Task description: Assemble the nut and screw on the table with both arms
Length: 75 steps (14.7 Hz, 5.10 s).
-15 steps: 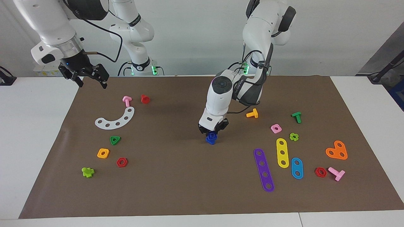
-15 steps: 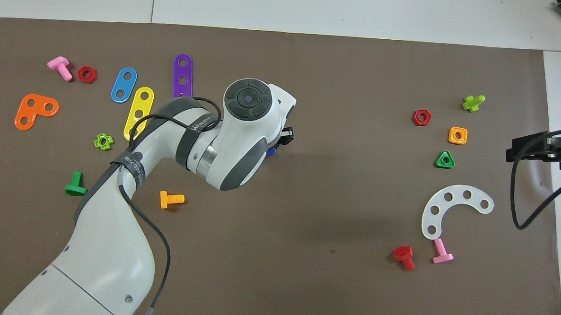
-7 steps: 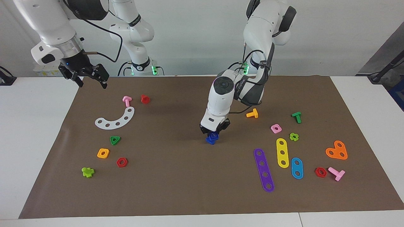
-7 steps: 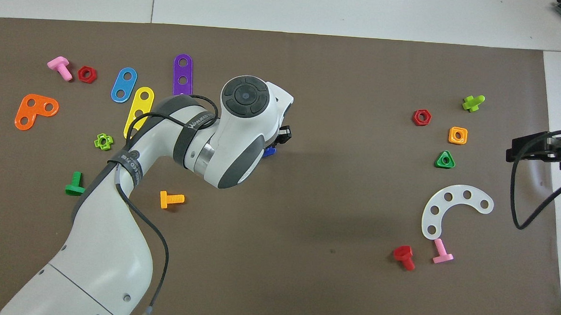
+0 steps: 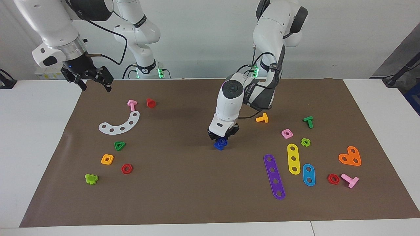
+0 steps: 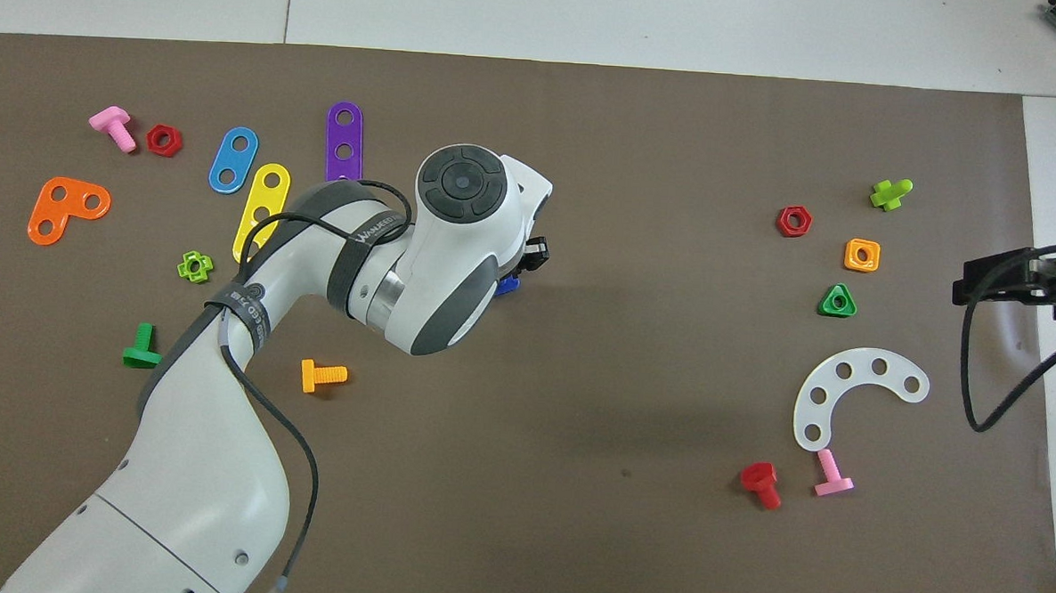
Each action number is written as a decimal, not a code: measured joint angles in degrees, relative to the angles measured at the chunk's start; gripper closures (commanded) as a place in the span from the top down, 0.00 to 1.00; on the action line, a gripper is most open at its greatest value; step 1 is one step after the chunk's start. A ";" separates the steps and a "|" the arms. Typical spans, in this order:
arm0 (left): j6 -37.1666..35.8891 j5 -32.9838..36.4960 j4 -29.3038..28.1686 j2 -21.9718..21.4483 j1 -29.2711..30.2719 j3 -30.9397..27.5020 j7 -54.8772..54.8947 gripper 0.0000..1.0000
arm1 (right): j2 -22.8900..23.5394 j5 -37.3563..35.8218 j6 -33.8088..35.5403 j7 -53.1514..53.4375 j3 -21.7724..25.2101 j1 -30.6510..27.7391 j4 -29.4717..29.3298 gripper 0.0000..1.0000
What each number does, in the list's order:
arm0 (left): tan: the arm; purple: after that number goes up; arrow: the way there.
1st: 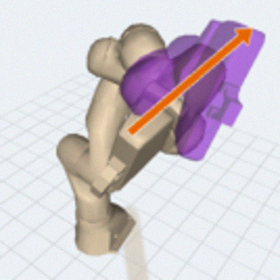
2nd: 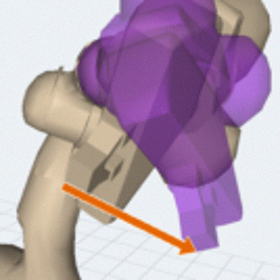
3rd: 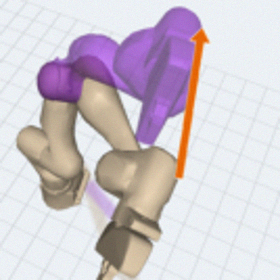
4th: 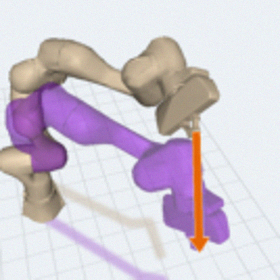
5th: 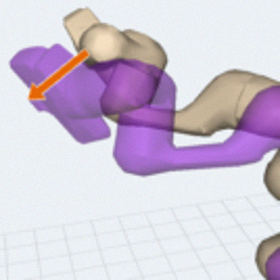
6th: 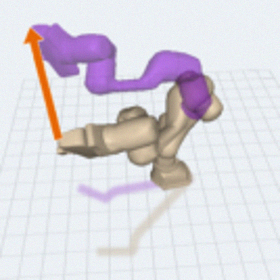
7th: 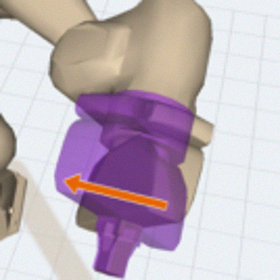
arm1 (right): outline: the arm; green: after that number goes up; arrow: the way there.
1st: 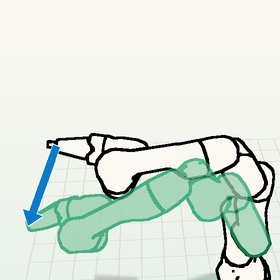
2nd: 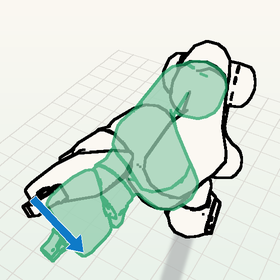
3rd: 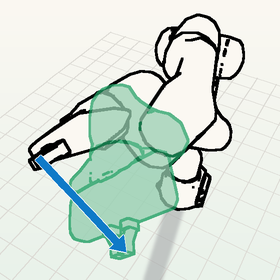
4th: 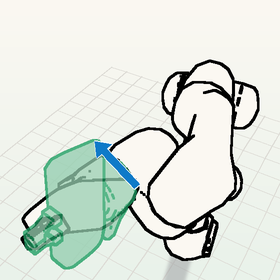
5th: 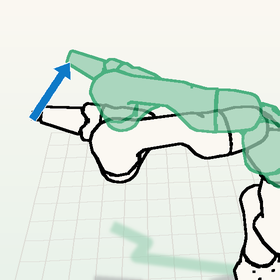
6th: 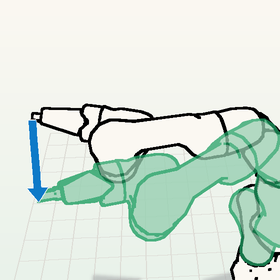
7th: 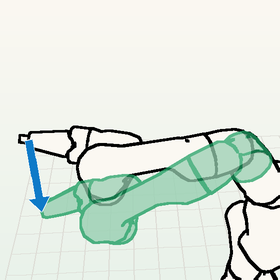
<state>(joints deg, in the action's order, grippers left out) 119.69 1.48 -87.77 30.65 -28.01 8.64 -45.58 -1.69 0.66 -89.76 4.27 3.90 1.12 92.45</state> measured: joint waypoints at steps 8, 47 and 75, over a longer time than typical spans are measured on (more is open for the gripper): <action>0.55 0.00 -0.27 -0.14 -0.03 0.00 -0.53 0.21 | 0.00 0.00 0.00 0.00 0.00 0.00 0.00 1.00; -2.30 -0.22 1.51 0.69 -0.19 -0.44 -2.79 0.20 | 0.00 0.00 0.00 0.00 0.00 0.01 0.00 1.00; -0.16 -3.52 -0.73 1.72 -0.44 -0.33 -2.91 0.36 | 0.00 0.00 0.00 0.00 0.00 0.01 0.00 1.00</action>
<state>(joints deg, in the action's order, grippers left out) 119.53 -2.04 -88.51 32.37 -28.45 8.31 -48.49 -1.69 0.66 -89.76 4.27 3.89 1.12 92.45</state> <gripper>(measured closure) 0.533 0.000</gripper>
